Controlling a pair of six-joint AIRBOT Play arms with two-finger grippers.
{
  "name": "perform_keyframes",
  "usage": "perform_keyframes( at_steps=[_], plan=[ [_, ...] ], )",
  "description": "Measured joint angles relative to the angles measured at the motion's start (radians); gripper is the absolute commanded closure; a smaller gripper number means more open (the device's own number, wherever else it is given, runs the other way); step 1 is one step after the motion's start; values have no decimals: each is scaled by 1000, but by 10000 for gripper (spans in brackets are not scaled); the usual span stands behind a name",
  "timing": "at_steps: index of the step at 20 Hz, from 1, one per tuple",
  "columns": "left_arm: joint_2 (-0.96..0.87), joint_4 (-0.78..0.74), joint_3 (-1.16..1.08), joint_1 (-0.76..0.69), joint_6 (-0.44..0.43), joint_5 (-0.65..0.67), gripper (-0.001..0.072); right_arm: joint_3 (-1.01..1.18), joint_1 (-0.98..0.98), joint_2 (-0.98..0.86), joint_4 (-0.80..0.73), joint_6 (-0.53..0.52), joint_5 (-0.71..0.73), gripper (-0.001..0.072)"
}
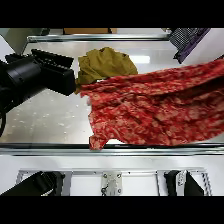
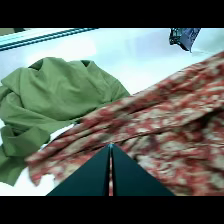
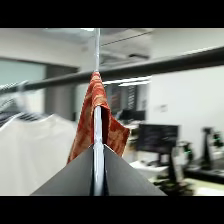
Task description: Fold the clothes and pants, and hang the long-sleeved shirts on hangers.
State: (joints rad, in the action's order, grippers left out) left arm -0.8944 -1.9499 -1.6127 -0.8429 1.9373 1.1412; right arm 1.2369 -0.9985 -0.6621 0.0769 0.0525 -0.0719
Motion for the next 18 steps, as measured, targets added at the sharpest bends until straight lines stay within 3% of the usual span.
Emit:
perform_keyframes(
  at_steps=[8, 18],
  plan=[
    [-57, -32, 3, 76, -10, -1, 695, 126, -3, -56, -26, -64, 135, 706],
    [-134, 87, 4, 245, -29, -48, 695, 157, -3, -90, -28, -83, 241, 705]
  ],
)
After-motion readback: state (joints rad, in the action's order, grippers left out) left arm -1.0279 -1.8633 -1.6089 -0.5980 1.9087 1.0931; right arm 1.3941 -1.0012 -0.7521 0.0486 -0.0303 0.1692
